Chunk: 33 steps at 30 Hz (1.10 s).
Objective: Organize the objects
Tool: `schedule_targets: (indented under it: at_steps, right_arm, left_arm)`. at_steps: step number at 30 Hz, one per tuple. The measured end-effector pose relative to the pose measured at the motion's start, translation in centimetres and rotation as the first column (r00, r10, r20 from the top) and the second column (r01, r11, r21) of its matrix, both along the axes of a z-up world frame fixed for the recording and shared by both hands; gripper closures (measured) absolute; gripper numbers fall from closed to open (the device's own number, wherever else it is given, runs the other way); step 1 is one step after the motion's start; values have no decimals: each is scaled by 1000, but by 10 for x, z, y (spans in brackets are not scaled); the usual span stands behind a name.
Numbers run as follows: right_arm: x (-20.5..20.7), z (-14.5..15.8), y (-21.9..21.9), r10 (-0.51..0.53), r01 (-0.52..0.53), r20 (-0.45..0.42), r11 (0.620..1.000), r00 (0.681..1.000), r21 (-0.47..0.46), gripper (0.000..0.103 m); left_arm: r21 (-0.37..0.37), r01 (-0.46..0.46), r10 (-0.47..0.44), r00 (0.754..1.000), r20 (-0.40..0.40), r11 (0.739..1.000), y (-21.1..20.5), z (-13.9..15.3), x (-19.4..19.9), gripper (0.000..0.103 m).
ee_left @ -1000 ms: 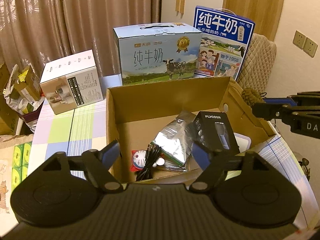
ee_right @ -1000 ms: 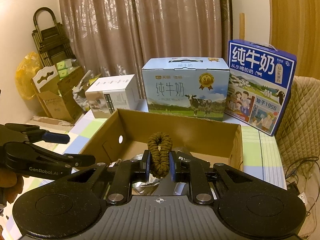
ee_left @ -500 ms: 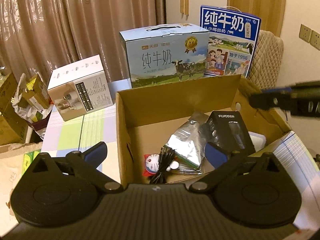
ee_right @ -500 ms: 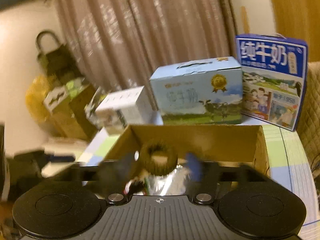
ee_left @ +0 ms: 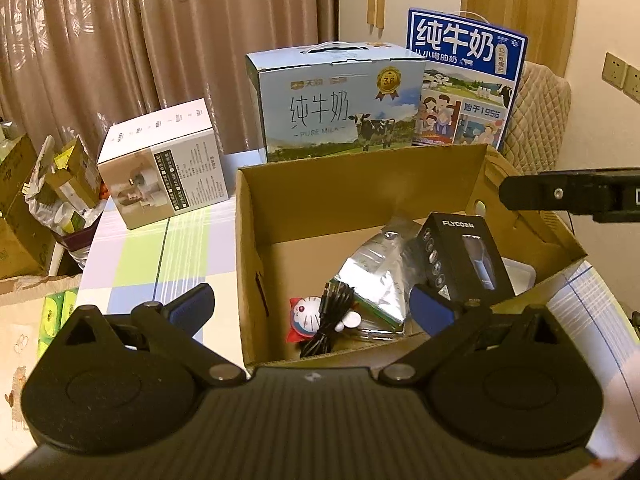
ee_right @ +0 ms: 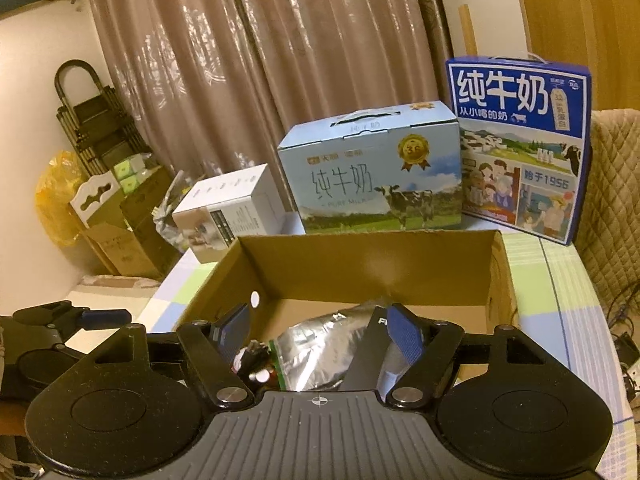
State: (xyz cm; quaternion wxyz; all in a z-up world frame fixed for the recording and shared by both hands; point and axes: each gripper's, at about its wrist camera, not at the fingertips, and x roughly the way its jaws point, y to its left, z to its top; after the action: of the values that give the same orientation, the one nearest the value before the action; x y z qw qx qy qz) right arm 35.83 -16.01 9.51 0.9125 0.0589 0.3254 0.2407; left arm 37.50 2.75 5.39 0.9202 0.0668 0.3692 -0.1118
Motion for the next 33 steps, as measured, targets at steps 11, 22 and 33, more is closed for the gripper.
schedule_targets:
  at_steps: [11,22,33]
  right_arm:
    - [-33,21,-8,-44,40,-40,994,998,-97,30]
    - [-85,45,-28,-91,85,-35,986,995,-142,27]
    - [-141,54,-52,-122,117,-36,986,992,-119,27]
  left_arm:
    - [-36,-27,27,1000,-1,999,3,20,-30,1]
    - [-48,-39,42,997,66,998,3,49,-80,1]
    - [-147,-67,78,994,70,987,-2,65,-144,1]
